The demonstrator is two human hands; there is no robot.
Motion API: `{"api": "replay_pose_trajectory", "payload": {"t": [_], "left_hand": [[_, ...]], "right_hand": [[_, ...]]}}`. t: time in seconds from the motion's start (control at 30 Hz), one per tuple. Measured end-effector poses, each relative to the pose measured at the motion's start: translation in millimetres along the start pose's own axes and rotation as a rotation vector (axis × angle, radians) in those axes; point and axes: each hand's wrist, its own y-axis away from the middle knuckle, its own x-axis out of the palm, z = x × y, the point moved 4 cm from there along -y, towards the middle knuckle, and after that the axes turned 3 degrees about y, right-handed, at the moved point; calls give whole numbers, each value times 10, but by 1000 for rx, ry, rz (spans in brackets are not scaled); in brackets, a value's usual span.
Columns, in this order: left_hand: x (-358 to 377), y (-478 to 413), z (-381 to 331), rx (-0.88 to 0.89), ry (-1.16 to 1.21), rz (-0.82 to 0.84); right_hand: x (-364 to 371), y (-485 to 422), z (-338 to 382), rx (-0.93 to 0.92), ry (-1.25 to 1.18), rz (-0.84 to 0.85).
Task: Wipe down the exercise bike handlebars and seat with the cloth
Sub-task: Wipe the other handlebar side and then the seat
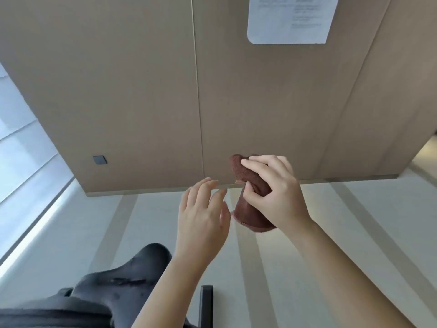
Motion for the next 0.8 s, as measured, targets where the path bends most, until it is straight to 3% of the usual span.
{"api": "replay_pose_trajectory", "payload": {"t": [0.2, 0.37, 0.6, 0.8], "left_hand": [[909, -543, -838, 3, 40, 19], [1280, -815, -1073, 30, 42, 19], [1666, -1236, -801, 6, -6, -1], [1927, -1713, -12, -80, -31, -64]], "right_hand": [[-619, -192, -1139, 6, 74, 3], [-692, -322, -1675, -4, 81, 10], [-353, -689, -2126, -22, 42, -22], [369, -1356, -2301, -108, -1, -54]]}}
